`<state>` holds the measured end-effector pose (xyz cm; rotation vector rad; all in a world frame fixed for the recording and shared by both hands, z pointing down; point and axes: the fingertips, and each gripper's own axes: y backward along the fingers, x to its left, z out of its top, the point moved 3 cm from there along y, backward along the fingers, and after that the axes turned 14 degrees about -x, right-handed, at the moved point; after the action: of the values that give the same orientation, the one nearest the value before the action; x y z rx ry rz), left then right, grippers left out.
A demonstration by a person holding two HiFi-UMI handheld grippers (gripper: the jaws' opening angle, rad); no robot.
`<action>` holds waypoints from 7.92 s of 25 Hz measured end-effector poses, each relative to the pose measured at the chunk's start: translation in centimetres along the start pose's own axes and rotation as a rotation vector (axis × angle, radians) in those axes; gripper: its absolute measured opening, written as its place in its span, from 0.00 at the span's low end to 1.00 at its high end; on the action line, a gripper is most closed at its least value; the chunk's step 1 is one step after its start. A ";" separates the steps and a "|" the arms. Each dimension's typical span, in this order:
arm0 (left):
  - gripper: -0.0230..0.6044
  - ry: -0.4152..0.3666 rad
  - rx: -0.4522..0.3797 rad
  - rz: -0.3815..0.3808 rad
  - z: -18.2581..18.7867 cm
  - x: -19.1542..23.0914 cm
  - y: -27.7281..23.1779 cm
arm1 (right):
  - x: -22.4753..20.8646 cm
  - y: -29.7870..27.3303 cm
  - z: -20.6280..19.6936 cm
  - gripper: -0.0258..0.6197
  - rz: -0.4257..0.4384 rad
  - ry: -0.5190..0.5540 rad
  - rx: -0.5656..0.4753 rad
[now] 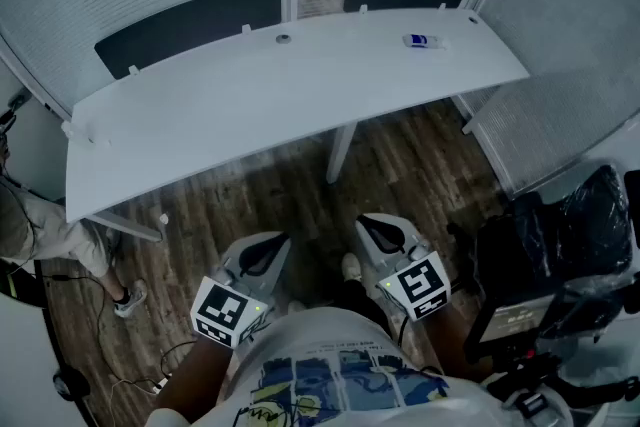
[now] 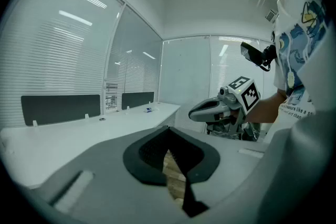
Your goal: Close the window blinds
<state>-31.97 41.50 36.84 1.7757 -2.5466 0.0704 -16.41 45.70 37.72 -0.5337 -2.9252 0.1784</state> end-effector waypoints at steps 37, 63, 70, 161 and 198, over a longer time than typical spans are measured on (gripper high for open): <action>0.04 0.017 0.011 0.197 1.5 6.0 -25.5 | -27.2 -8.4 -4.5 0.07 0.141 -0.019 -0.008; 0.04 0.009 -0.012 0.155 3.6 23.6 -36.0 | -41.0 -36.3 -1.6 0.08 -0.016 -0.091 -0.058; 0.04 0.019 -0.023 0.217 5.5 26.9 -39.6 | -47.3 -44.4 -0.4 0.12 -0.005 -0.086 -0.082; 0.04 0.111 0.080 0.525 3.5 34.6 -38.2 | -55.3 -75.8 2.6 0.22 -0.282 0.696 0.107; 0.04 0.100 0.096 0.467 3.4 34.5 -39.7 | -57.7 -74.1 1.1 0.25 0.017 -1.605 -0.360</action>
<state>-6.67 -4.72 36.07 1.1278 -2.8627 0.2888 11.45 -43.99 39.52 -0.6203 -4.5774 0.0731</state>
